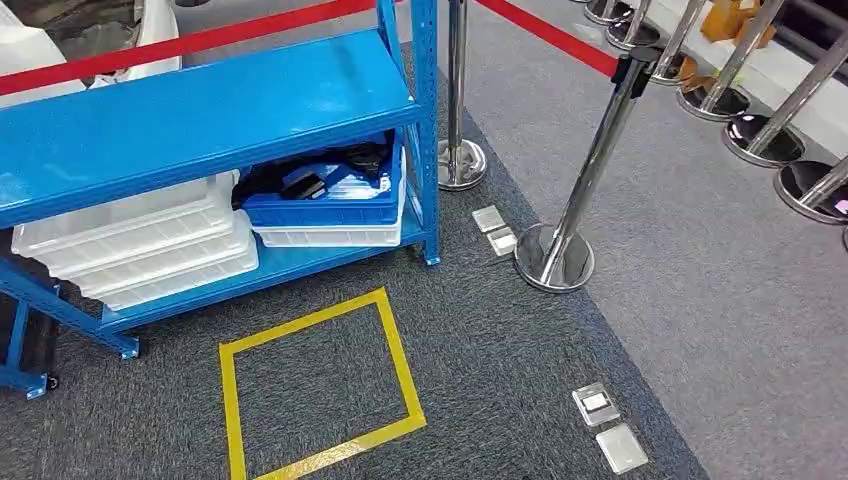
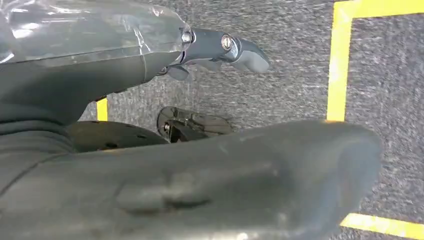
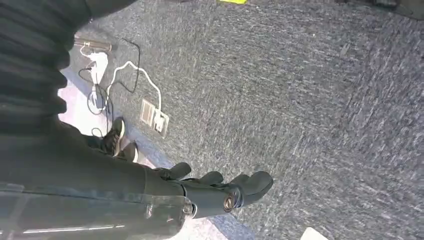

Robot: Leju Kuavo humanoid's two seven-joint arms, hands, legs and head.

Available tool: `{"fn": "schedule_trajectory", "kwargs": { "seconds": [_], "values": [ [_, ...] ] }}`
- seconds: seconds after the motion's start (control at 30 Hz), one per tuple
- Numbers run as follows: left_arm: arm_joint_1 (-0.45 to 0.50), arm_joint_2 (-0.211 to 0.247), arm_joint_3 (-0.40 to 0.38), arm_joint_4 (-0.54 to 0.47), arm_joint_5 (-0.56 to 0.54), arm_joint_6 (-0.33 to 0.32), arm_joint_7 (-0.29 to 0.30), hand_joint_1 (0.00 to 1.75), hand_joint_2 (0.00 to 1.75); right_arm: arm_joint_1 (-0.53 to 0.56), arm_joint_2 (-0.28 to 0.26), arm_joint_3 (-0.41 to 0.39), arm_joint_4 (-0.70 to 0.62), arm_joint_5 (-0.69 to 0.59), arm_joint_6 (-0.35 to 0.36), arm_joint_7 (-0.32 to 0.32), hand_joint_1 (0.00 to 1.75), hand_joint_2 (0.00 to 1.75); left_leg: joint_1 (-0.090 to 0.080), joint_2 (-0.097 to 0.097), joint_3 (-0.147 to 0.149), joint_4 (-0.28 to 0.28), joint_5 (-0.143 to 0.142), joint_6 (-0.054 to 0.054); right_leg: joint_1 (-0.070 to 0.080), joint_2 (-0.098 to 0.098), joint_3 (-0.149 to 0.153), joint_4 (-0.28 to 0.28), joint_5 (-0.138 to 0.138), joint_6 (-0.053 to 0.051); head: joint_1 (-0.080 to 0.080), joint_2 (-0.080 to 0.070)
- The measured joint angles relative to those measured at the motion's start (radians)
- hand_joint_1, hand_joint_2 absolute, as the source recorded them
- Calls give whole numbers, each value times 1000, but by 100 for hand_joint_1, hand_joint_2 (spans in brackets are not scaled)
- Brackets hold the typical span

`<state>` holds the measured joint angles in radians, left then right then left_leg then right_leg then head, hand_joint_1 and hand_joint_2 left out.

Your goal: Take the parts from the cabinet and place them on the table.

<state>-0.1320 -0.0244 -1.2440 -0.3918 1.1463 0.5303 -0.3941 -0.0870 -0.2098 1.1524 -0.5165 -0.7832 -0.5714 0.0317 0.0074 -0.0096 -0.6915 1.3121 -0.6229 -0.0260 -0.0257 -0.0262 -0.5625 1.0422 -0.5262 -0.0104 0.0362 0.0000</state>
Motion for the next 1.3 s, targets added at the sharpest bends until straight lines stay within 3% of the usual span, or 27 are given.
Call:
{"fn": "schedule_trajectory", "kwargs": {
  "seconds": [0.17, 0.27, 0.3, 0.33, 0.37, 0.4, 0.43, 0.5, 0.53, 0.57, 0.6, 0.67, 0.7, 0.73, 0.83, 0.87, 0.9, 0.93, 1.0, 1.03, 1.07, 1.1, 1.17, 1.2, 1.23, 1.3],
  "values": [
    [0, 0, 0, 0, 0, 0, 0, 0, 0, 0, 0, 0, 0, 0, 0, 0, 0, 175, 0, 0, 3, -6, 5, 0, 0, 0, 0, 0, 0, 0, 0, 0],
    [0, 0, 0, 0, 0, 0, -1, 0, 0, 0, 0, 0, 0, 0, 0, 1, 0, 175, 1, 1, 27, -60, 39, 2, 0, -4, 3, 0, -2, 2, 0, 0],
    [-1, 0, 0, 0, 0, 0, -3, 0, 0, -1, 1, 0, 0, 1, 2, 1, 0, 175, -1, 15, 94, -204, 114, 10, -1, -10, 12, 0, -6, 6, 0, 0],
    [-1, 0, 0, 0, 0, 0, -3, 0, 0, -1, 2, 0, 0, 1, 2, 1, 0, 175, -2, 29, 112, -247, 127, 14, 0, -11, 13, 0, -8, 8, -1, 0],
    [-4, 0, 0, 0, 1, 0, -5, 0, 0, -3, 2, 0, 0, 2, 2, 2, 0, 175, -12, 35, 116, -272, 115, 21, 4, -17, 14, -1, -12, 18, -1, 0],
    [-2, -1, 0, 0, 3, 1, -8, 0, 0, -8, 2, 1, 0, 2, 3, 3, 0, 175, -7, 18, 128, -298, 127, 48, 0, -1, 19, 20, -39, 41, 2, 0],
    [-3, -1, 0, 0, 2, 1, -8, 0, 0, -8, 2, 1, 0, 2, 3, 3, 0, 175, -7, 16, 128, -298, 127, 56, 1, 11, -7, 70, -71, 41, 4, 0],
    [-3, -2, 0, 0, 1, 1, -8, 0, 0, -7, 2, 1, 0, 2, 3, 3, 0, 175, -11, 9, 128, -298, 126, 60, 3, 21, -88, 234, -143, 43, 15, 0],
    [-2, -2, 0, 0, 0, 1, -8, 0, 0, -4, 2, 1, 0, 0, 3, 3, 0, 175, -12, 4, 129, -297, 125, 62, 3, 21, -117, 284, -151, 43, 15, 0],
    [-2, -2, 0, 0, 0, 1, -8, 0, 0, -1, 2, 1, 0, 0, 3, 3, 0, 175, -13, -3, 129, -296, 125, 62, 3, 21, -120, 285, -134, 43, 15, 0],
    [-2, -2, 0, 0, 0, 1, -8, 0, 0, 0, 1, 1, 1, 0, 3, 3, 0, 175, -13, -10, 131, -294, 124, 62, 3, 22, -103, 240, -96, 42, 15, 0],
    [-3, -2, 0, 0, -4, 1, -8, 0, 0, -1, 0, 2, 2, 0, 3, 3, 0, 175, -12, -23, 134, -288, 118, 56, 2, 31, -29, 73, -2, 37, 20, 0],
    [-4, -2, 0, 0, -5, 1, -8, 0, 0, -2, 0, 2, 3, 0, 3, 2, 0, 175, -11, -26, 131, -283, 114, 51, 0, 55, -5, 15, 0, 33, 23, 0],
    [-5, -2, 0, 0, -5, 1, -8, 0, 0, -2, 0, 2, 3, -1, 2, 2, 0, 175, -18, -34, 126, -271, 108, 43, 5, 55, -5, 6, -2, 29, 23, 0],
    [-5, -2, 0, 0, -6, 1, -8, 0, 0, 0, 0, 2, 3, -2, 2, 1, 0, 175, -15, -41, 127, -279, 112, 32, 8, 42, -4, 7, -1, 16, 19, 0],
    [-5, -2, 0, 0, -7, 1, -8, 0, 0, -1, 2, 2, 3, -2, 2, 1, 0, 175, -15, -43, 127, -274, 107, 26, -1, 36, -3, 0, 5, 8, 20, 0],
    [-6, -2, 0, 0, -8, 1, -8, 0, 0, -3, 1, 2, 4, -2, 2, 0, 0, 175, -16, -27, 125, -251, 90, 19, -1, 32, -1, -1, 6, 6, 16, 0],
    [-7, -2, 0, 0, -9, 1, -8, 0, 0, -2, 0, 2, 4, -2, 2, -1, 0, 175, -13, -13, 100, -201, 58, 10, -2, 28, -1, -1, 5, 3, 3, 0],
    [-8, -2, 0, 0, -10, 1, -8, 0, 0, 0, 0, 2, 4, -3, 2, -1, 0, 175, -5, -5, 28, -52, -12, -1, 0, 14, 0, -1, 2, -1, 1, 0],
    [-6, -2, 0, 0, -11, 1, -7, 0, 0, 1, 0, 2, 4, -3, 2, -1, 0, 175, -3, -3, -4, 11, -30, -5, 0, 8, 0, -1, 2, -1, 1, 0],
    [-4, -2, 0, 0, -13, 1, -7, 0, 0, 2, 0, 2, 4, -3, 2, -1, 0, 175, -1, -1, -15, 27, -22, -6, 0, 3, 1, -1, 0, -1, 0, 0],
    [-4, -2, 0, 0, -13, 1, -7, 0, 0, 2, 0, 2, 4, -5, 1, -2, 0, 175, 1, 0, 1, -8, 8, -5, 0, -2, 3, -1, -1, 0, 1, 0],
    [-6, -2, 0, 0, -14, 1, -7, 0, 0, 1, 1, 2, 4, -7, 1, -4, 0, 175, 0, 7, 78, -168, 95, 3, -1, -10, 12, -1, -6, 5, 0, 0],
    [-6, -2, 0, 0, -14, 1, -7, 0, 0, 1, 2, 2, 4, -10, 0, -5, 0, 175, -1, 25, 117, -251, 125, 9, 0, -14, 16, -1, -9, 9, 0, 0],
    [-8, -2, 0, 0, -14, 1, -7, 0, 0, 1, 2, 2, 4, -12, -1, -6, 0, 175, -10, 37, 121, -272, 112, 11, 5, -18, 17, 0, -13, 15, -2, 0],
    [-6, -2, 0, 0, -14, 2, -6, 0, 0, 1, 1, 2, 4, -16, -2, -7, 0, 175, -13, 27, 119, -274, 114, 20, 3, -24, 21, -4, -14, 24, -1, 0]
  ]
}}
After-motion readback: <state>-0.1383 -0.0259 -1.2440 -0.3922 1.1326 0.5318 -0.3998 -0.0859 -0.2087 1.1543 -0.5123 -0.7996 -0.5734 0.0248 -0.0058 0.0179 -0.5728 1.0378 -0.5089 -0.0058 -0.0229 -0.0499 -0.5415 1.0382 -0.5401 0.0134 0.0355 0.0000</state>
